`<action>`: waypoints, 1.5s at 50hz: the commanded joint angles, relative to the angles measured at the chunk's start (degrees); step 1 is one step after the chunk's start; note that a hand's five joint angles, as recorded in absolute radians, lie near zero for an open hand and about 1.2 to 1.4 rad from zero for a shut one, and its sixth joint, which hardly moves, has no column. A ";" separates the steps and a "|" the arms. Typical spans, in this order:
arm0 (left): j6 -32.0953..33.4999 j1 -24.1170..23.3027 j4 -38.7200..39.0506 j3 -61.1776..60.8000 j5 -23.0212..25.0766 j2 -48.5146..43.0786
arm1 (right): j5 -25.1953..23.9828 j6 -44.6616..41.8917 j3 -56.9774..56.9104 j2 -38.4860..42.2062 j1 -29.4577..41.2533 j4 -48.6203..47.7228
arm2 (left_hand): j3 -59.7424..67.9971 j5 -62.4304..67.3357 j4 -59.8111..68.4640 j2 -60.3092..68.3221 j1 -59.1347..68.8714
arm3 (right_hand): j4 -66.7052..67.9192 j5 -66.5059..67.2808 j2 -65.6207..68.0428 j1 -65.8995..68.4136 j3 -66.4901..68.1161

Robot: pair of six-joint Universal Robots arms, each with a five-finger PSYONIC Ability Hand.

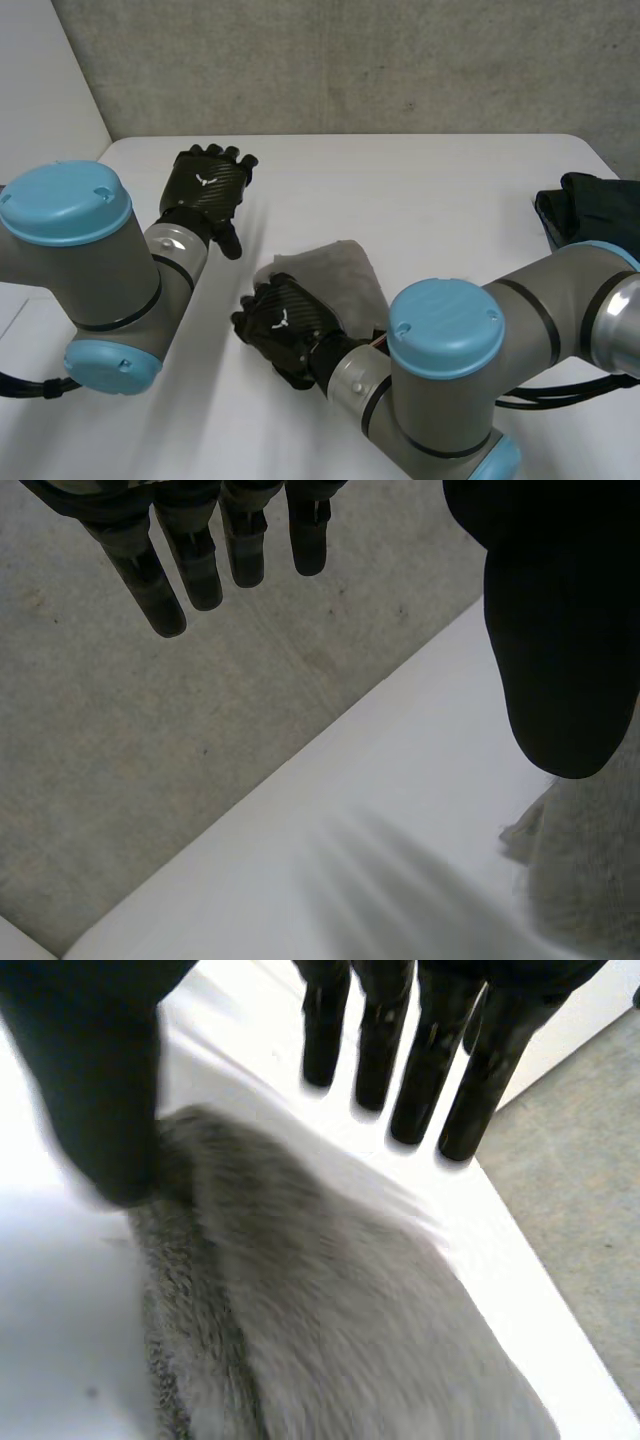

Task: Fold the laundry.

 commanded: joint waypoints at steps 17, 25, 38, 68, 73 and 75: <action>-11.75 -8.61 -8.22 3.80 0.38 -8.90 | 1.04 31.01 -14.54 5.38 -16.60 18.44 | -2.07 -2.78 -1.72 -1.69 -0.76 | -17.32 -17.32 -15.10 -7.88 -16.91; -11.23 -7.91 -16.57 6.53 -0.14 -14.61 | 1.21 30.14 -19.91 12.34 -17.22 23.03 | -2.07 -2.78 -1.72 -1.69 -0.76 | -17.32 -17.32 -15.10 -7.88 -16.91; -11.31 -6.06 -17.37 9.95 2.49 -5.48 | 2.35 28.47 -11.15 0.77 -20.20 17.34 | -2.07 -2.78 -1.72 -1.69 -0.76 | -17.32 -17.32 -15.10 -7.88 -16.91; -13.16 -4.65 -24.93 23.84 30.00 -2.05 | 4.81 15.11 15.42 -3.83 -10.63 -10.63 | -1.85 -2.57 -1.51 -1.48 -0.55 | -17.32 -17.32 -15.10 -7.88 -16.91; -13.25 -4.56 -24.93 23.58 29.65 -2.05 | 4.81 14.41 13.93 -1.82 -10.63 -12.56 | -1.85 -2.57 -1.51 -1.48 -0.55 | -14.59 -14.59 -12.37 -5.15 -14.18; -13.25 -4.48 -24.84 23.49 29.48 -2.05 | 4.55 14.23 13.31 -1.11 -10.63 -12.66 | -1.85 -2.57 -1.51 -1.48 -0.55 | -11.70 -11.70 -9.48 -2.26 -11.29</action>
